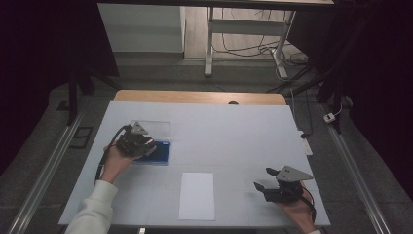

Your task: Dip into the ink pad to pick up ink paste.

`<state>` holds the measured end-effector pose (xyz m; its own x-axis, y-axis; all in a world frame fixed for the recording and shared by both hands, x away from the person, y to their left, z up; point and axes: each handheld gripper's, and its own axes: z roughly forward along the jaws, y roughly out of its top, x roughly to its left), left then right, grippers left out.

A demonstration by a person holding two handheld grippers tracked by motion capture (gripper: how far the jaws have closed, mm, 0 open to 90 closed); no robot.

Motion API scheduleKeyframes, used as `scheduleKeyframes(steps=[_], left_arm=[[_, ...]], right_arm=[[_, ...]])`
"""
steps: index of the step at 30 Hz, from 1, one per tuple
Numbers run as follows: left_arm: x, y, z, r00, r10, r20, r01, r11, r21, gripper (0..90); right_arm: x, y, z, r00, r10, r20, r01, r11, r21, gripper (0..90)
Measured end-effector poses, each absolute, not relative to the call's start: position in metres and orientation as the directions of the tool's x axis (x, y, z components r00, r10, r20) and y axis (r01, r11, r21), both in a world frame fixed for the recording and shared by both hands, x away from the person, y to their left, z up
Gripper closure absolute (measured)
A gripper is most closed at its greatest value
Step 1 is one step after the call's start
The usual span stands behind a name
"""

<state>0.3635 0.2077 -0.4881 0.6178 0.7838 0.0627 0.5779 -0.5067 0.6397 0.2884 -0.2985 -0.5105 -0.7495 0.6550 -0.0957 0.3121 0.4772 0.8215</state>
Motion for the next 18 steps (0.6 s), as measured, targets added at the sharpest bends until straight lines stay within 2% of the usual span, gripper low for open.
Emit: scheduleKeyframes(steps=[10, 18], left_arm=[[0.3649, 0.2088, -0.4919, 0.615, 0.786, 0.057, 0.59, -0.507, 0.628, 70.3], [0.3664, 0.2128, -0.4925, 0.604, 0.797, 0.017, 0.617, -0.481, 0.623, 70.4]], right_arm=[[0.2885, -0.2987, -0.5108, -0.751, 0.654, -0.091, 0.314, 0.476, 0.821, 27.0], [0.2885, -0.2994, -0.511, -0.747, 0.658, -0.093, 0.319, 0.478, 0.818, 27.1]])
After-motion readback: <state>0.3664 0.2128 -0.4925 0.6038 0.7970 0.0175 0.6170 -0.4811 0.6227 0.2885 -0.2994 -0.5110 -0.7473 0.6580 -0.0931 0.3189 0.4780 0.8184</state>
